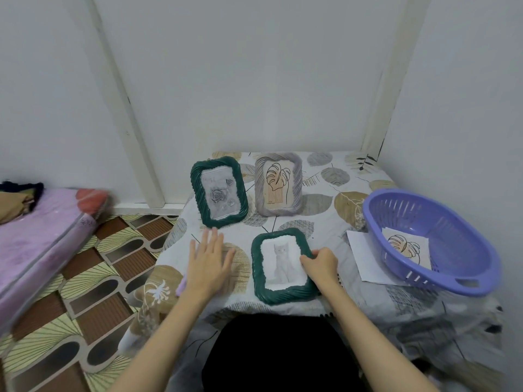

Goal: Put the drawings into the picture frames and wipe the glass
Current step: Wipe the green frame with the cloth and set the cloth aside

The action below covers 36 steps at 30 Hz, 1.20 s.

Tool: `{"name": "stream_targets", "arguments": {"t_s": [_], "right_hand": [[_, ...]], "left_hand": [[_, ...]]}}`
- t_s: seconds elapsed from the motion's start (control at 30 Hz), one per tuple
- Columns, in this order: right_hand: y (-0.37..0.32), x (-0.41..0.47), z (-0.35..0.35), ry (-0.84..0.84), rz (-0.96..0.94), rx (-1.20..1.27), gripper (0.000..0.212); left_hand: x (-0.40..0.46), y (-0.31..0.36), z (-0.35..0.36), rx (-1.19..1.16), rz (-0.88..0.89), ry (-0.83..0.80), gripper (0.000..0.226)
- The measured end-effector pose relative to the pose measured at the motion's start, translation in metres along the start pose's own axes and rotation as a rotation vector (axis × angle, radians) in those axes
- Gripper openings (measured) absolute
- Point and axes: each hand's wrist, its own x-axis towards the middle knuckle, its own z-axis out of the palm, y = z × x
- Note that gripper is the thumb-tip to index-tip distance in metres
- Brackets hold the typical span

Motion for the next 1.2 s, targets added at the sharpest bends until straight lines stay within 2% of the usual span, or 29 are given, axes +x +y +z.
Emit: {"name": "stream_targets", "arguments": {"t_s": [0.03,0.1,0.23,0.33,0.4,0.5,0.63,0.83,1.0,1.2], "right_hand": [[-0.001,0.002,-0.003,-0.013,0.046,0.113,0.011],[0.002,0.006,-0.009,-0.037,0.126,0.310,0.026],[0.003,0.004,-0.024,-0.042,0.032,0.480,0.026],[0.000,0.003,-0.035,-0.061,-0.021,0.610,0.027],[-0.002,0.004,-0.041,-0.121,-0.035,0.684,0.025],[-0.007,0.007,-0.050,-0.245,-0.054,0.776,0.029],[-0.019,0.017,-0.063,-0.306,-0.094,0.841,0.051],[-0.039,0.043,-0.095,-0.278,-0.367,0.821,0.090],[-0.056,0.083,-0.130,-0.147,-0.517,0.712,0.089],[-0.058,0.134,-0.145,-0.069,-0.636,0.504,0.085]], "left_hand": [[-0.001,0.014,0.002,-0.110,0.029,0.023,0.067],[-0.002,0.044,0.007,-0.417,0.035,-0.002,0.059],[-0.001,0.083,0.003,-1.090,-0.172,-0.155,0.071],[0.005,0.087,0.002,-1.341,-0.260,-0.236,0.073],[0.006,0.086,-0.003,-1.438,-0.231,-0.222,0.070],[0.008,0.084,-0.009,-1.489,-0.140,-0.206,0.070],[0.012,0.085,-0.015,-1.504,-0.041,-0.266,0.069],[0.047,0.108,-0.031,-1.470,0.119,-0.307,0.071],[0.101,0.153,-0.039,-1.261,0.217,-0.291,0.080],[0.165,0.196,-0.016,-1.131,0.209,-0.251,0.083]]}}
